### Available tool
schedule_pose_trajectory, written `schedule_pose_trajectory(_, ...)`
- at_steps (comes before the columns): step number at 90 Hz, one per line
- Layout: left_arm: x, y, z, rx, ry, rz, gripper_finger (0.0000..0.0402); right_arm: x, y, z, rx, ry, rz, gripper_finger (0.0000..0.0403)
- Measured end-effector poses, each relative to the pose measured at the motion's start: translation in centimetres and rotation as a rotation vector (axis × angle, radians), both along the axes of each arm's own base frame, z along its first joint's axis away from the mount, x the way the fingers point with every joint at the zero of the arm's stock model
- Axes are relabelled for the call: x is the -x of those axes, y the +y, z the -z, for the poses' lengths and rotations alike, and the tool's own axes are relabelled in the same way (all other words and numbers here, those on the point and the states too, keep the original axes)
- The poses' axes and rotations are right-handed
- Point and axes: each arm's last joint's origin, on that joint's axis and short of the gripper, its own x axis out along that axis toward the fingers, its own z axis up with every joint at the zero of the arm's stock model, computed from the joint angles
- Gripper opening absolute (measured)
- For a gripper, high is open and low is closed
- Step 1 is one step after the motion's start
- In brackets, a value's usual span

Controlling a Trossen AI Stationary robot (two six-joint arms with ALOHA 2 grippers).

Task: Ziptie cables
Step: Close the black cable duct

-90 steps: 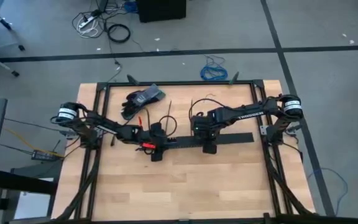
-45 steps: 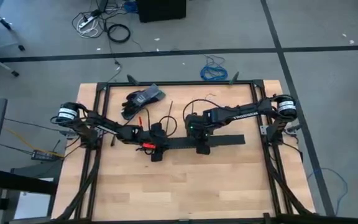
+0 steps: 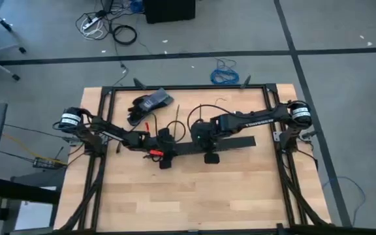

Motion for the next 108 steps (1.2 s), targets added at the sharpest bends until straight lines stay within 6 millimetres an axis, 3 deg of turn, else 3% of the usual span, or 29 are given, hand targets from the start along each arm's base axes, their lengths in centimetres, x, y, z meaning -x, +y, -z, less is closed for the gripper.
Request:
schedule_pose_trajectory(16, 0.0, 0.0, 0.0, 0.019, -0.003, -0.027, 0.0235, 1.3, -0.7, 0.3, 0.06, 0.135, 0.089, 0.0)
schedule_pose_trajectory(48, 0.1, 0.0, 0.1, 0.047, 0.001, -0.065, 0.0235, 1.4, -1.0, 0.5, 0.056, 0.146, 0.103, 0.0)
schedule_pose_trajectory(73, 0.1, 0.0, 0.1, 0.045, 0.009, -0.067, 0.0235, 2.6, -3.1, 2.8, 0.072, 0.216, 0.161, 0.0)
schedule_pose_trajectory(108, 0.1, 0.0, 0.1, 0.044, 0.011, -0.061, 0.0235, 0.9, -3.5, 4.2, -0.042, 0.05, 0.107, 0.0)
